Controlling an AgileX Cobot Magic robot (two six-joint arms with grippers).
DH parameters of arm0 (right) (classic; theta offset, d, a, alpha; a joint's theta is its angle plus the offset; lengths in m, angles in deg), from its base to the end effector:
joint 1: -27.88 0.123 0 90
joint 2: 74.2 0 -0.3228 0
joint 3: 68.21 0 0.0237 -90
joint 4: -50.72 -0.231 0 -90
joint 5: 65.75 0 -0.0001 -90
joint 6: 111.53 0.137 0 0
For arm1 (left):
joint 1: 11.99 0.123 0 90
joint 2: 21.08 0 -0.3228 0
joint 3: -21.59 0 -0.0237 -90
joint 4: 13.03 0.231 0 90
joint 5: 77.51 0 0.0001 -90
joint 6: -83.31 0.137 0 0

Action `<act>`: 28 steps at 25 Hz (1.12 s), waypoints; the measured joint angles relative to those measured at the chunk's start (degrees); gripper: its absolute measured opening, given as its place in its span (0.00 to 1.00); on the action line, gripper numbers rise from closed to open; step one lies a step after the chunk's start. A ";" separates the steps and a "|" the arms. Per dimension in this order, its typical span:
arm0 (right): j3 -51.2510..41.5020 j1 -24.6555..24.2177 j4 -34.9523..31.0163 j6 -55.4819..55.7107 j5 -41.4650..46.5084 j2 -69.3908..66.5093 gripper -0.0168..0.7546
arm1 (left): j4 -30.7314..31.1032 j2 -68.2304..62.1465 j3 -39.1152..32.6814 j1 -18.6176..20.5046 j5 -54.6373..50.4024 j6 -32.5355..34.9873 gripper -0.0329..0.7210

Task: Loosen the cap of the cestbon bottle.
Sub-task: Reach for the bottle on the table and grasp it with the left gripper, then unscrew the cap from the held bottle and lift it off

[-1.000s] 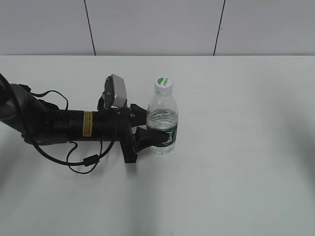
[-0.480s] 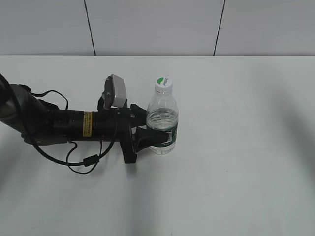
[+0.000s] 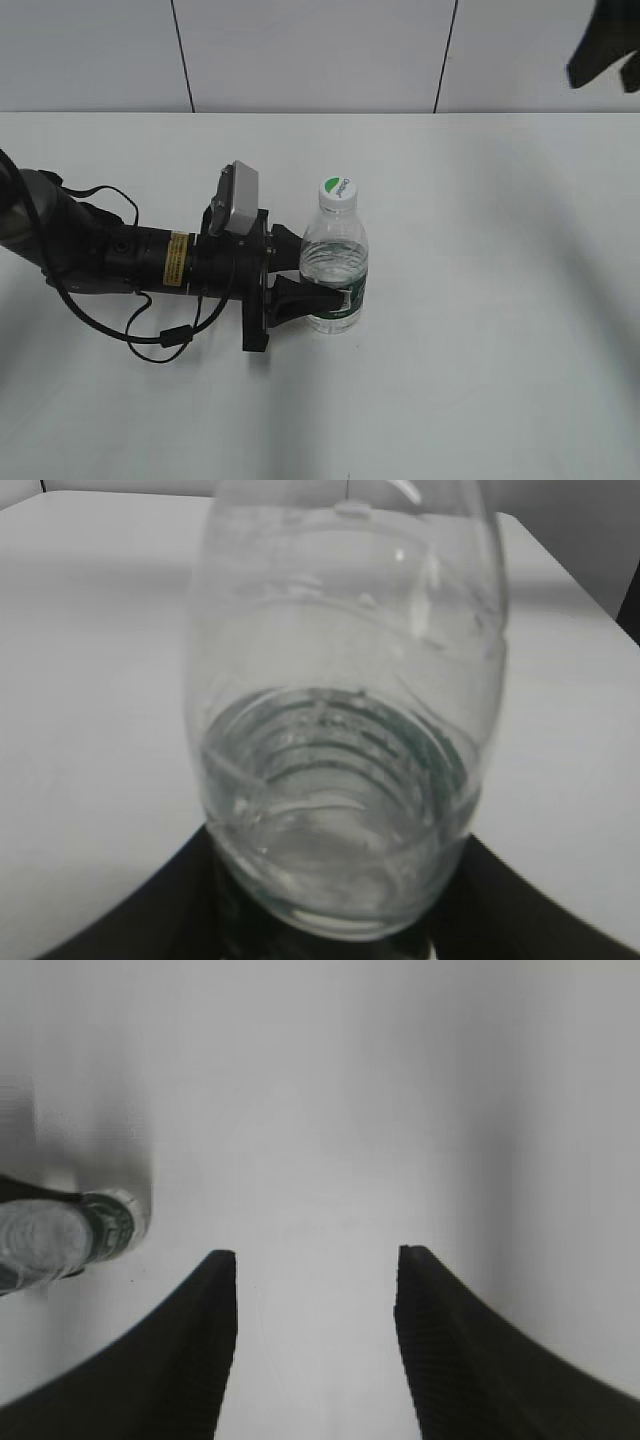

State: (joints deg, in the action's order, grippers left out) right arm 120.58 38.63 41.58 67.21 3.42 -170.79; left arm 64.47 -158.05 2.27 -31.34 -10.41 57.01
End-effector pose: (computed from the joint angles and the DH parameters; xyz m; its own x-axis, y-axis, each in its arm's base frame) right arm 0.3110 0.0798 0.3517 -0.9105 -0.1375 -0.3901 -0.2102 0.9660 0.1502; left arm 0.3338 -0.2478 0.1034 -0.0445 0.2750 -0.9604 0.9988 0.0333 -0.0368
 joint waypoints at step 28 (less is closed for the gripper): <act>13.11 31.70 5.61 5.05 0.53 -20.73 0.53 | 0.39 0.00 0.07 0.00 0.07 0.00 0.50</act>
State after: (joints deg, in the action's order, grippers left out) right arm 133.69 70.33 47.19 72.26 3.95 -191.52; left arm 64.85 -158.05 2.34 -31.34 -10.34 57.01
